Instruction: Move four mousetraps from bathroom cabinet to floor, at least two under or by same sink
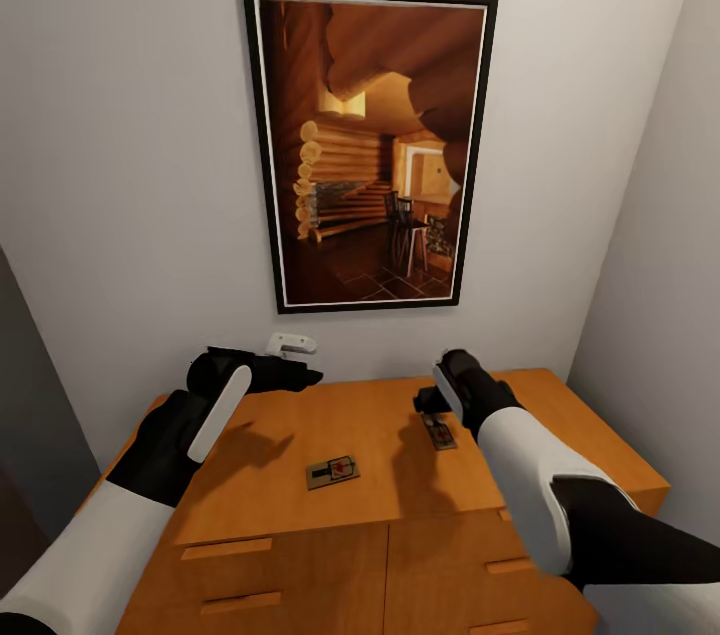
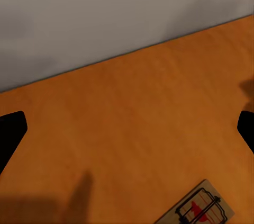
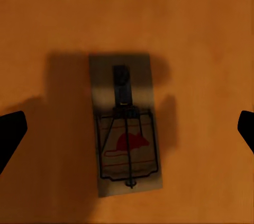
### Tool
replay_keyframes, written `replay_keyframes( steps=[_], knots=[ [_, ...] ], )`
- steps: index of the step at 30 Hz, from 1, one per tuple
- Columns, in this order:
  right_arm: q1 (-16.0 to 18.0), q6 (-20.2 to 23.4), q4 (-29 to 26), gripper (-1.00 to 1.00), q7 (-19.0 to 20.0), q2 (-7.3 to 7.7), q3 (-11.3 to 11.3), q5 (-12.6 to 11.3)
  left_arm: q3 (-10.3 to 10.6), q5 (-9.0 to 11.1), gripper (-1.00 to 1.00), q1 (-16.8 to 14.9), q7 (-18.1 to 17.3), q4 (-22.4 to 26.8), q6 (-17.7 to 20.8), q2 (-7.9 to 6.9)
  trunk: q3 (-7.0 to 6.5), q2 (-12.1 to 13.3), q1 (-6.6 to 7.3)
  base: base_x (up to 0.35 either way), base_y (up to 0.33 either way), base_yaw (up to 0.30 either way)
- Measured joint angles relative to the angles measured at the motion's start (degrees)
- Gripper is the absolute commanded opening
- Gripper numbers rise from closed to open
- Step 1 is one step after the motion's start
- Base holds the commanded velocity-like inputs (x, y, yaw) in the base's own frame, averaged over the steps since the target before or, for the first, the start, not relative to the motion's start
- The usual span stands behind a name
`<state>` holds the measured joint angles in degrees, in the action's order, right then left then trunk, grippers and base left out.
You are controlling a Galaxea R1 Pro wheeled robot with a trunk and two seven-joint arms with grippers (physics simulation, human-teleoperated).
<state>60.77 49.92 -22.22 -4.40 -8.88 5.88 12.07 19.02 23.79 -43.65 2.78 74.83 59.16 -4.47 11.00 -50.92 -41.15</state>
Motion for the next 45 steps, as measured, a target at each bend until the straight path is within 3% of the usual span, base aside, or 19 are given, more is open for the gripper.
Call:
replay_keyframes(
  steps=[20,25,34,45],
  knots=[
    [0.4,-2.1,2.1,1.00,0.1,2.14,0.2,-0.1,0.1,0.0,1.00,0.0,0.0,0.0,0.0,0.04,0.00,0.0,0.00,0.000,0.000,0.000],
    [0.4,-2.2,2.6,1.00,0.0,2.57,0.2,-1.2,0.1,0.1,1.00,0.0,0.0,0.0,0.0,0.04,0.00,0.0,0.00,0.000,0.000,0.000],
    [0.4,-2.4,2.9,1.00,0.0,2.42,0.2,-2.8,0.1,0.1,1.00,0.0,0.0,0.0,-0.1,0.04,0.00,0.0,0.00,0.000,0.000,0.000],
    [0.4,-2.9,3.1,1.00,0.0,2.03,0.3,-3.1,0.1,0.1,1.00,0.0,0.0,0.0,-0.1,0.00,0.00,0.0,0.00,0.000,0.000,0.000]
  ],
)
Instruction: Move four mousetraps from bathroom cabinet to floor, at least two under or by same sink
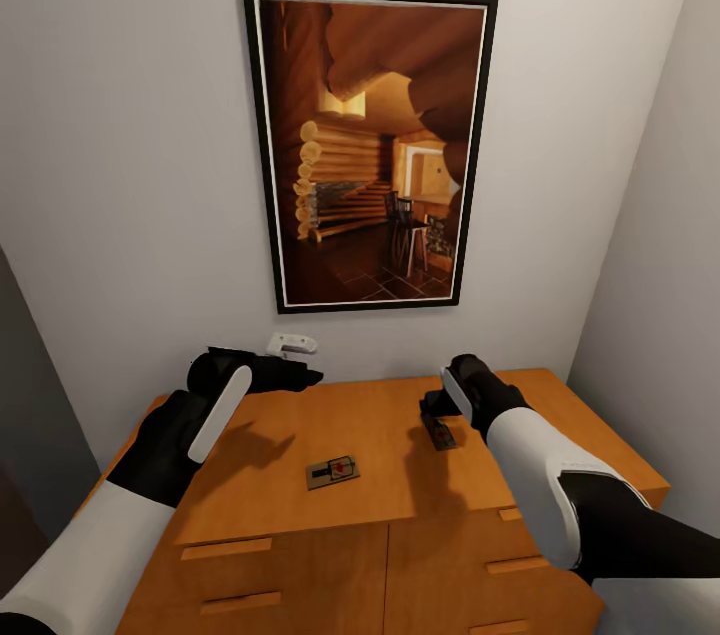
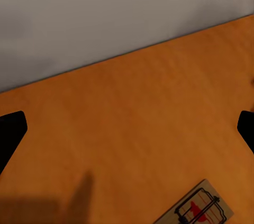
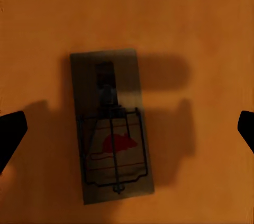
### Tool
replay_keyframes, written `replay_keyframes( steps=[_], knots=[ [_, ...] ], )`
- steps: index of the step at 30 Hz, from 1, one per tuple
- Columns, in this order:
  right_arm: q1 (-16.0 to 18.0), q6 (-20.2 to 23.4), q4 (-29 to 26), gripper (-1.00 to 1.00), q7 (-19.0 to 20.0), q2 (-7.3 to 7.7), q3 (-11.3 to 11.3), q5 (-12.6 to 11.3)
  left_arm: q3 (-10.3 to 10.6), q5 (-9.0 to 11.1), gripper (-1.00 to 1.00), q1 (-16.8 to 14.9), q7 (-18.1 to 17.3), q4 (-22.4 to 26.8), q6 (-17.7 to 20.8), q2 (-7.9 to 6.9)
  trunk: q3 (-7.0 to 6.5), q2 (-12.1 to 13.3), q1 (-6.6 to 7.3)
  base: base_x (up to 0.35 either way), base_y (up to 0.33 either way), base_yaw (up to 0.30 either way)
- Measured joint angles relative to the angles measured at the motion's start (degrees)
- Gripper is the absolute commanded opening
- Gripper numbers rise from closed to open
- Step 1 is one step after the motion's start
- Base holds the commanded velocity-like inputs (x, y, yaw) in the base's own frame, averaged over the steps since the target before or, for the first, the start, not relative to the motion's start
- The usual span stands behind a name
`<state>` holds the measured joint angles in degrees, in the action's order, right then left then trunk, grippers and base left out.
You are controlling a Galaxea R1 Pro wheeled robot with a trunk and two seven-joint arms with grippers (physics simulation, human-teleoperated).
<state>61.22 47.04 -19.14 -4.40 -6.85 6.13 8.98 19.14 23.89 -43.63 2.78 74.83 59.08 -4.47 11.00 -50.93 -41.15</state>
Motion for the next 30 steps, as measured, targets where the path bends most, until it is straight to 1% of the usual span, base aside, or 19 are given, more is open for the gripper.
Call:
replay_keyframes(
  steps=[4,10,15,30],
  knots=[
    [0.0,-1.5,1.1,1.00,0.0,-0.06,0.0,-0.1,0.0,0.0,1.00,0.0,0.0,0.0,0.0,0.02,0.00,0.0,0.00,0.000,0.000,0.000],
    [0.0,-4.9,5.9,1.00,0.0,-0.04,0.0,0.0,0.0,0.0,1.00,0.0,0.0,0.0,0.0,0.03,0.00,0.0,0.00,0.000,0.000,0.000],
    [0.0,-6.8,7.6,1.00,0.0,-0.04,-0.1,0.0,0.0,0.0,1.00,0.0,0.0,0.0,0.0,0.04,0.00,0.0,0.00,0.000,0.000,0.000],
    [0.0,-7.5,8.1,1.00,0.0,0.04,0.0,0.0,0.0,0.0,1.00,0.0,0.0,0.0,0.0,0.05,0.00,0.0,0.00,0.000,0.000,0.000]
  ],
)
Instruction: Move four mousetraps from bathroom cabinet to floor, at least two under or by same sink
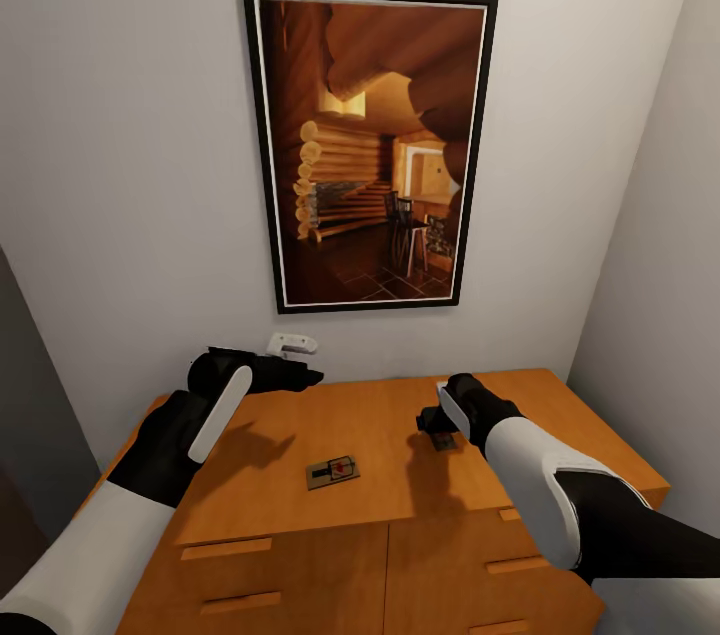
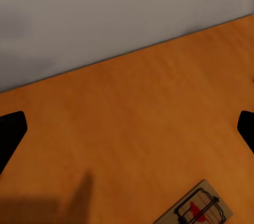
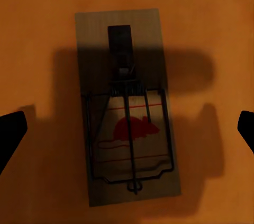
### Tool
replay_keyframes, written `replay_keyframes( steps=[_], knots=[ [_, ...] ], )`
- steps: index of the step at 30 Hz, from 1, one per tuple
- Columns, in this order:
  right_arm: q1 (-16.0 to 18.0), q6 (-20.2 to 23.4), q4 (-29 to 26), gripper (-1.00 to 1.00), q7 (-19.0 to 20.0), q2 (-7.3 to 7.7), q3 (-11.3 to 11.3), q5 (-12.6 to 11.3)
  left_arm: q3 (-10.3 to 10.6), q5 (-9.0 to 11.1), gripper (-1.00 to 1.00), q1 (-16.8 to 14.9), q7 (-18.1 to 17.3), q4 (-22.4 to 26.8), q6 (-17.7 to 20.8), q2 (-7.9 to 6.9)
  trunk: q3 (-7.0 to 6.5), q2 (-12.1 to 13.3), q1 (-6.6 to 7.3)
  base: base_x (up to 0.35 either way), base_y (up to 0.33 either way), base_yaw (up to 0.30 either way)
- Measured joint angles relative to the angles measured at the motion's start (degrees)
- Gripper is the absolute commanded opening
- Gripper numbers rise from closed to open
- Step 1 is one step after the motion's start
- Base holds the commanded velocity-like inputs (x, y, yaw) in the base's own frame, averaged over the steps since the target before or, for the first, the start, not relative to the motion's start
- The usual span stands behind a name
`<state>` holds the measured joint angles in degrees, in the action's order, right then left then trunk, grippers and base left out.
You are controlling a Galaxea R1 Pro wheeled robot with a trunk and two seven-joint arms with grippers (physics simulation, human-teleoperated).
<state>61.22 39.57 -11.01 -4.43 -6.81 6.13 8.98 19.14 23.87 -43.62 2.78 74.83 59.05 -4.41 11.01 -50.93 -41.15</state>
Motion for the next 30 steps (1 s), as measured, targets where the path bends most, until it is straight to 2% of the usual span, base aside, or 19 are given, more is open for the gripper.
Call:
replay_keyframes(
  steps=[15,22,30],
  knots=[
    [0.0,-1.4,0.3,1.00,0.2,0.02,0.0,-0.1,0.0,0.0,1.00,0.0,0.0,0.0,0.0,-0.01,0.00,0.0,0.00,0.000,0.000,0.000],
    [0.0,-3.7,3.1,1.00,0.7,0.36,0.1,-0.3,0.0,0.0,1.00,0.0,0.0,0.0,0.0,-0.01,0.00,0.0,0.00,0.000,0.000,0.000],
    [0.0,-5.1,4.4,1.00,0.8,0.70,0.0,-2.7,0.0,0.0,1.00,0.0,0.0,0.0,0.0,-0.01,0.00,0.0,0.00,0.000,0.000,0.000]
  ],
)
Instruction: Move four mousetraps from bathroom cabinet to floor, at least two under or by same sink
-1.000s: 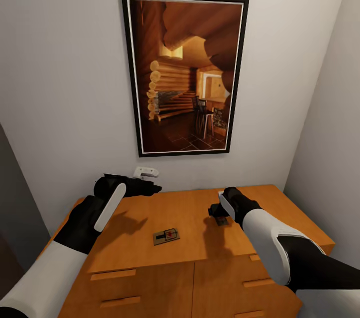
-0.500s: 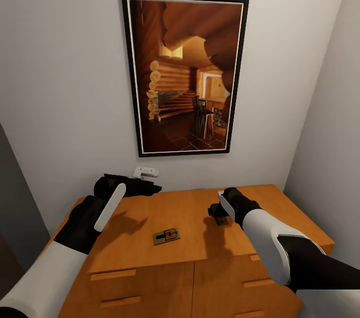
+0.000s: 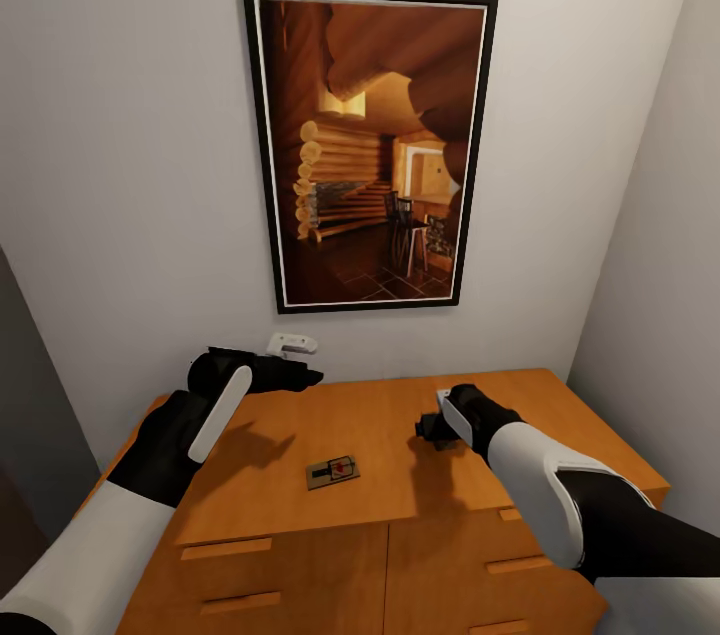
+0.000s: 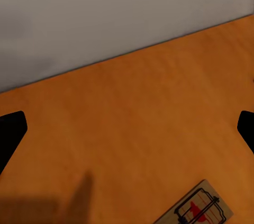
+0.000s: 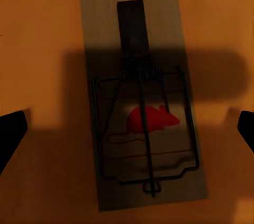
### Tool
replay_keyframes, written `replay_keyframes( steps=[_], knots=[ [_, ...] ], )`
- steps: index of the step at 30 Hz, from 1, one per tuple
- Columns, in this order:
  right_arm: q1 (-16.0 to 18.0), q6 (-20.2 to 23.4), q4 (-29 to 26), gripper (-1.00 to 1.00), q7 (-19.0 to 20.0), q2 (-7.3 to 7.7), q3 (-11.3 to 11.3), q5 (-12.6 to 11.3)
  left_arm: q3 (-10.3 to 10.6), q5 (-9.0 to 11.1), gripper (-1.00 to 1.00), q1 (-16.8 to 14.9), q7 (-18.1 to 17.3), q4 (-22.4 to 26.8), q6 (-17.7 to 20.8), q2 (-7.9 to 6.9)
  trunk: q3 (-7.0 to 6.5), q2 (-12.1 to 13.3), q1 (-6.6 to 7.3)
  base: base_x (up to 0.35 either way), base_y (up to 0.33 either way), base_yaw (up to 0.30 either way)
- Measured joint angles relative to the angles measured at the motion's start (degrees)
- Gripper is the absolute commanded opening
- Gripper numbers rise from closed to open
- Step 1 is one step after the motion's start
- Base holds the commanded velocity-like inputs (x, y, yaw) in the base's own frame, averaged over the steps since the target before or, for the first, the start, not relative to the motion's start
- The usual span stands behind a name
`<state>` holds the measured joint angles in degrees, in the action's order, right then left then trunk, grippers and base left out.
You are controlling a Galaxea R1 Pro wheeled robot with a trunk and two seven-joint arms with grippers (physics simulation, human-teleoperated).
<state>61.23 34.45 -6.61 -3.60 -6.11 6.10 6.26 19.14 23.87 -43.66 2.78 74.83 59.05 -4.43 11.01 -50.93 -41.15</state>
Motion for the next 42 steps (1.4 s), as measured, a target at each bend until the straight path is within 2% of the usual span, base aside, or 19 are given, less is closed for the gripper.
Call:
replay_keyframes(
  steps=[12,13,19,30,36,37,39,40,42],
  knots=[
    [0.0,-0.2,0.3,1.00,1.0,0.30,-0.1,-1.4,0.0,0.0,1.00,0.0,0.0,0.0,0.0,0.00,0.00,0.0,0.00,0.000,0.000,0.000],
    [0.0,-0.2,0.3,-1.00,1.0,0.31,-0.1,-1.5,0.0,0.0,1.00,0.0,0.0,0.0,0.0,0.00,0.00,0.0,0.00,0.000,0.000,0.000],
    [0.0,-0.2,0.8,-1.00,1.4,0.37,-0.4,-1.1,0.0,0.0,1.00,0.0,0.0,0.0,0.0,0.00,-0.01,0.0,0.00,0.000,0.000,0.000],
    [0.0,-0.2,0.8,-1.00,2.9,1.79,-0.7,-0.5,0.0,0.0,1.00,0.0,0.0,0.0,0.0,0.01,-0.01,0.0,0.00,0.000,0.000,0.000],
    [0.0,1.0,0.3,-1.00,3.2,2.20,0.5,-1.9,0.0,0.0,1.00,0.0,0.0,0.0,0.0,0.01,-0.01,0.0,0.00,0.000,0.000,0.000],
    [0.0,2.0,-0.7,-1.00,3.2,2.82,0.0,-1.0,0.0,0.0,1.00,0.0,0.0,0.0,0.0,0.01,0.00,0.0,0.00,0.000,0.000,0.000],
    [0.0,7.6,-7.5,-1.00,3.2,3.66,0.0,-1.0,0.0,-0.1,1.00,0.0,0.0,0.0,0.0,0.06,-0.01,0.0,0.00,0.000,0.000,0.000],
    [0.0,16.5,-15.0,-1.00,3.1,3.92,0.1,-1.1,0.0,0.0,1.00,0.0,0.0,0.1,0.0,0.27,0.01,0.0,0.00,0.000,0.000,0.000],
    [0.0,23.1,-24.2,-1.00,3.0,4.02,0.1,-1.0,0.0,-0.1,1.00,0.0,0.0,0.1,0.0,0.44,-0.01,0.0,0.00,0.000,0.000,0.000]
  ],
)
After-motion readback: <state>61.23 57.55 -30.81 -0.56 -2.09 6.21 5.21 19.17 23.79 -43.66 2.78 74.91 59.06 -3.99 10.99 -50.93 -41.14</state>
